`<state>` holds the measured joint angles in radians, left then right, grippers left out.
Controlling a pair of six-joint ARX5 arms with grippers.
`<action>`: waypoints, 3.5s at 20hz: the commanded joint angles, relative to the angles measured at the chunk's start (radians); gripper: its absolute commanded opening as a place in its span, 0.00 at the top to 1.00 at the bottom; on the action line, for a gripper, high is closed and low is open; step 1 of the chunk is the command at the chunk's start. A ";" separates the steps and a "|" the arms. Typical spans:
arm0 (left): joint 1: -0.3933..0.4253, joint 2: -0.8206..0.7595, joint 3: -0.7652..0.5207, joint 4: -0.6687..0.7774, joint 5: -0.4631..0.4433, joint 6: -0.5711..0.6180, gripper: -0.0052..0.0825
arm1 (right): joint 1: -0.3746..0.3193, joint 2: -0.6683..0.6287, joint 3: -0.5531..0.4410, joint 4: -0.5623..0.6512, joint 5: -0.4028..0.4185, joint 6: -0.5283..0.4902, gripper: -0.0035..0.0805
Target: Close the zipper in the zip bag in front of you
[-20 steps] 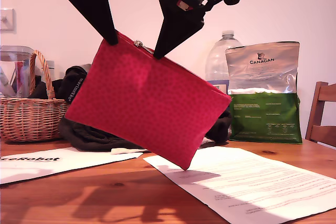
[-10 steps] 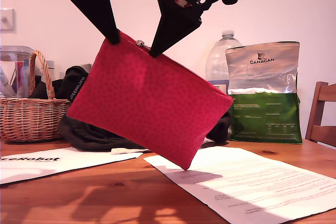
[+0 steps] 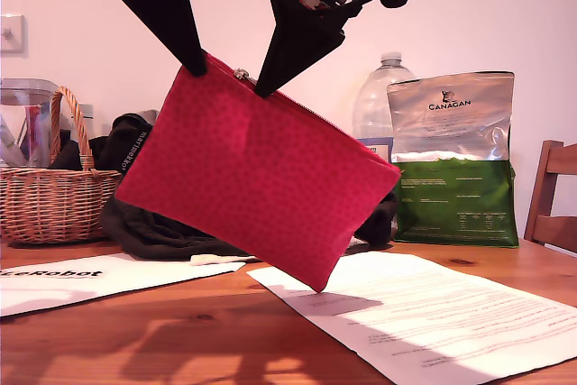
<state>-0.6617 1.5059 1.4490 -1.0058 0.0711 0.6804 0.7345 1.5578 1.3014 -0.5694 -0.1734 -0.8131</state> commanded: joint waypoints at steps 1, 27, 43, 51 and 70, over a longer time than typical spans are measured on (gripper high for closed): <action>-0.004 -0.008 0.000 0.011 -0.023 0.002 0.97 | 0.005 0.010 -0.010 -0.013 0.001 0.003 0.97; 0.026 -0.008 0.000 -0.019 -0.106 -0.026 0.97 | -0.048 0.010 -0.009 -0.198 0.084 0.029 0.97; 0.047 -0.008 0.000 -0.019 -0.106 -0.027 0.97 | -0.122 0.010 -0.009 -0.329 0.183 0.055 0.97; 0.051 -0.008 0.000 -0.019 -0.139 -0.036 0.97 | -0.170 0.010 -0.009 -0.381 0.256 0.061 0.97; 0.046 0.164 -0.002 0.210 0.092 -0.059 0.96 | -0.180 0.013 -0.009 -0.109 0.401 0.322 0.97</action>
<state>-0.6079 1.6485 1.4498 -0.8089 0.1600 0.6273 0.5499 1.5581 1.3025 -0.6968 0.2340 -0.5049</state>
